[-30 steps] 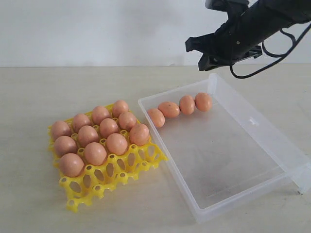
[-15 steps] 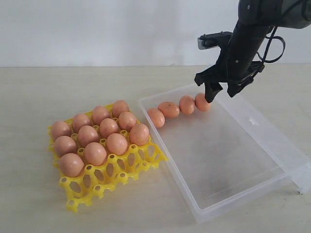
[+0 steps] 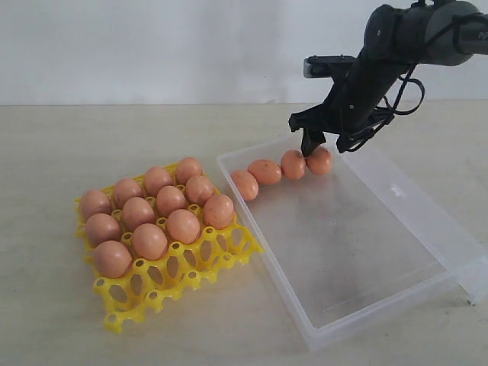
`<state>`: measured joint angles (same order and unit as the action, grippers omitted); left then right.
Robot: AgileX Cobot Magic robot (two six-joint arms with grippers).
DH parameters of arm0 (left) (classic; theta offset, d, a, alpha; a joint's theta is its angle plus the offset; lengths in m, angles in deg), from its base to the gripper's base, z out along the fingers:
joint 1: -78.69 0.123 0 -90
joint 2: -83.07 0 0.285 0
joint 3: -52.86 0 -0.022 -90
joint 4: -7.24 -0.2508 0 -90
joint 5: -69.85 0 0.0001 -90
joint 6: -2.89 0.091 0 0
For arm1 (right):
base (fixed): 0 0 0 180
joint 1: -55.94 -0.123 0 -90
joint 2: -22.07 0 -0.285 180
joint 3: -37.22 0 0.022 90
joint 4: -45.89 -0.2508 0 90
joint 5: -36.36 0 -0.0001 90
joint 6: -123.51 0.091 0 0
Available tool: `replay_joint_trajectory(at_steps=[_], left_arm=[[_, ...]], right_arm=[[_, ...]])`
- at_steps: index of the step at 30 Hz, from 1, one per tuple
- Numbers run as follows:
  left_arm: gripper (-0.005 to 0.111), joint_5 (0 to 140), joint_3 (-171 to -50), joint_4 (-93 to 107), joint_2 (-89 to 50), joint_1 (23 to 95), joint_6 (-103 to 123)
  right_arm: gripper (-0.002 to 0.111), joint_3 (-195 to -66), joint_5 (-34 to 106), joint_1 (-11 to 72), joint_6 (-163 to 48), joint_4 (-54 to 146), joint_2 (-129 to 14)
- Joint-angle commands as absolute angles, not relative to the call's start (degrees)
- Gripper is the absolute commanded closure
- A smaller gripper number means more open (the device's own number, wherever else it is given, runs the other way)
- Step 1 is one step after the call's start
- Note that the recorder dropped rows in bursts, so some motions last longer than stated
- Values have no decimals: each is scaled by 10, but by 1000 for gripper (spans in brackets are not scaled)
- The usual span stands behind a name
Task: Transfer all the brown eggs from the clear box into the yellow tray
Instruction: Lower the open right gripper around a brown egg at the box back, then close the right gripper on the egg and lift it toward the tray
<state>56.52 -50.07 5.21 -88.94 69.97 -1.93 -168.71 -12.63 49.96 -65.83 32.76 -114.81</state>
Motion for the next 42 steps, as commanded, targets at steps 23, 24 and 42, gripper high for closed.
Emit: replay_joint_trajectory(at_steps=[23, 24, 42], left_arm=[[103, 569, -499, 53, -891, 701, -20], [103, 569, -499, 53, -891, 701, -20], [103, 569, -499, 53, -891, 701, -20]], right_arm=[[108, -1690, -196, 503, -656, 313, -1183], [108, -1690, -201, 503, -655, 313, -1179], [108, -1326, 144, 390, -624, 295, -770]])
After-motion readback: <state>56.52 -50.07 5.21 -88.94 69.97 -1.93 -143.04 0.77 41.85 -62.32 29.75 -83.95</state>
